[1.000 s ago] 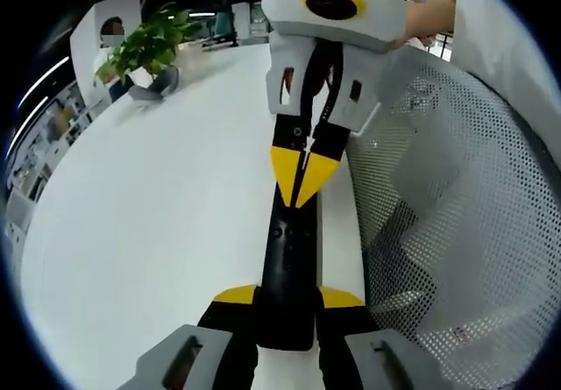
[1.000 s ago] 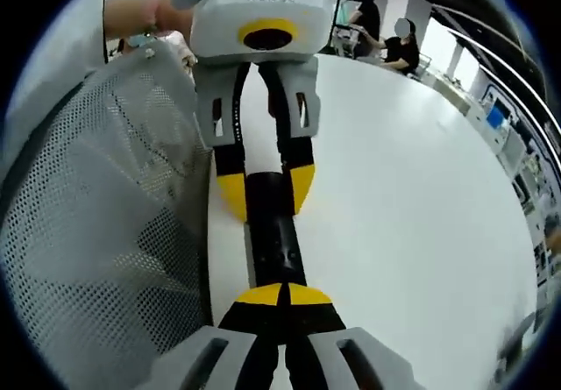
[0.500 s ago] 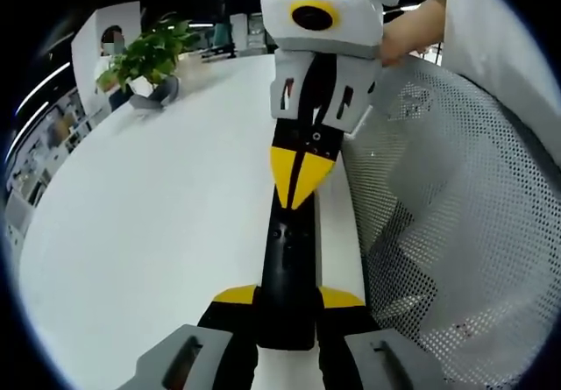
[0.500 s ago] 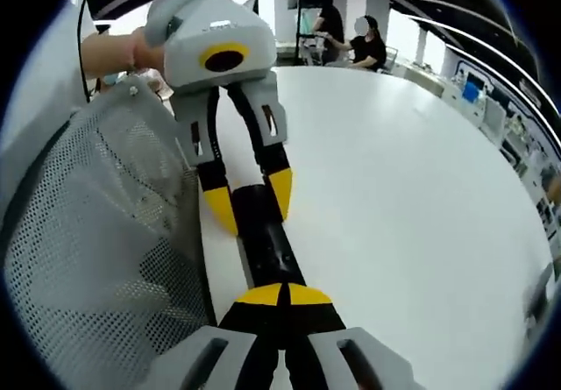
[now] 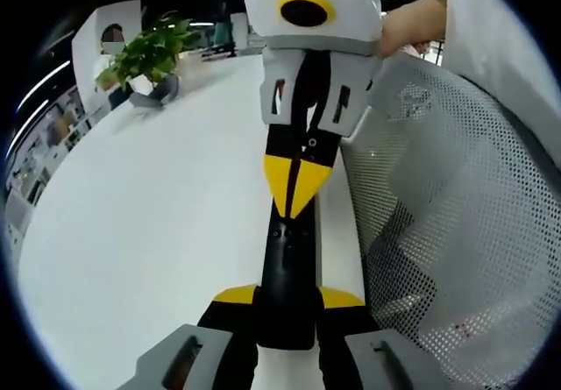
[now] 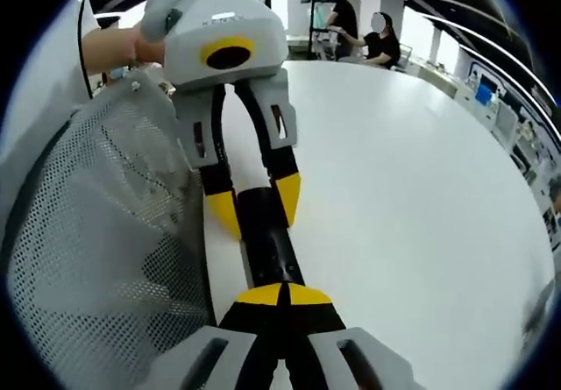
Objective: Press the specified remote control buttons in sequence, fully releasing each button before pressing the next.
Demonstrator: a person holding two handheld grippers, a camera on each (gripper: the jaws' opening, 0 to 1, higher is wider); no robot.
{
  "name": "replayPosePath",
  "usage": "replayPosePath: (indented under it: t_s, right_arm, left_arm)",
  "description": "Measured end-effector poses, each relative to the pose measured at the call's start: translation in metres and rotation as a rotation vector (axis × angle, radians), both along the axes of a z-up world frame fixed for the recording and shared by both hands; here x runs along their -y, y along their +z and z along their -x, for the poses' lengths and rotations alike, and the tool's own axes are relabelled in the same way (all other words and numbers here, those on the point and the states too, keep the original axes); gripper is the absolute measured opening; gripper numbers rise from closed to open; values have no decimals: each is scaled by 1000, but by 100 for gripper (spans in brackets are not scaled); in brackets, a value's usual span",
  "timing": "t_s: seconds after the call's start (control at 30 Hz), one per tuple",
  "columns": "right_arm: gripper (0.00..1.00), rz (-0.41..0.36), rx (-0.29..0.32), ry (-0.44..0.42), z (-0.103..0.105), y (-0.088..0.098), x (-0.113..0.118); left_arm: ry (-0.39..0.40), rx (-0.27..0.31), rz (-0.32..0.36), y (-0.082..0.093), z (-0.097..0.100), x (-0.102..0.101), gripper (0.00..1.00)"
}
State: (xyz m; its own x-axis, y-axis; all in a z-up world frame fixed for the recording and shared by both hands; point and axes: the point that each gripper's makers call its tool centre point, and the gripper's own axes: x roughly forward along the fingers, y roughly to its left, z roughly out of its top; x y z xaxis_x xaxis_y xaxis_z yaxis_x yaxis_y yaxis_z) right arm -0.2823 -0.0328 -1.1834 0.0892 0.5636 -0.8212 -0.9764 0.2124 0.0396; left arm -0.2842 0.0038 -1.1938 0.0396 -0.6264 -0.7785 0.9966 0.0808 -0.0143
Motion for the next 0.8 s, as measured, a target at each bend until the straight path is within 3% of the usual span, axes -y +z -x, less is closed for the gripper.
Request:
replayPosePath:
  t_s: [0.17, 0.3, 0.47, 0.6, 0.8]
  right_arm:
    - [0, 27, 20, -6, 0, -1, -1]
    - [0, -14, -10, -114, -1, 0, 1]
    - [0, -11, 36, -62, 1, 1, 1]
    - [0, -47, -52, -63, 11, 5, -8]
    - [0, 11, -1, 18, 18, 0, -16]
  left_arm:
    - [-8, 0, -24, 0, 0, 0, 24]
    - [-9, 0, -24, 0, 0, 0, 24]
    - [-9, -2, -36, 0, 0, 0, 24]
    - [-6, -4, -35, -1, 0, 0, 24]
    - [-6, -3, -35, -1, 0, 0, 24]
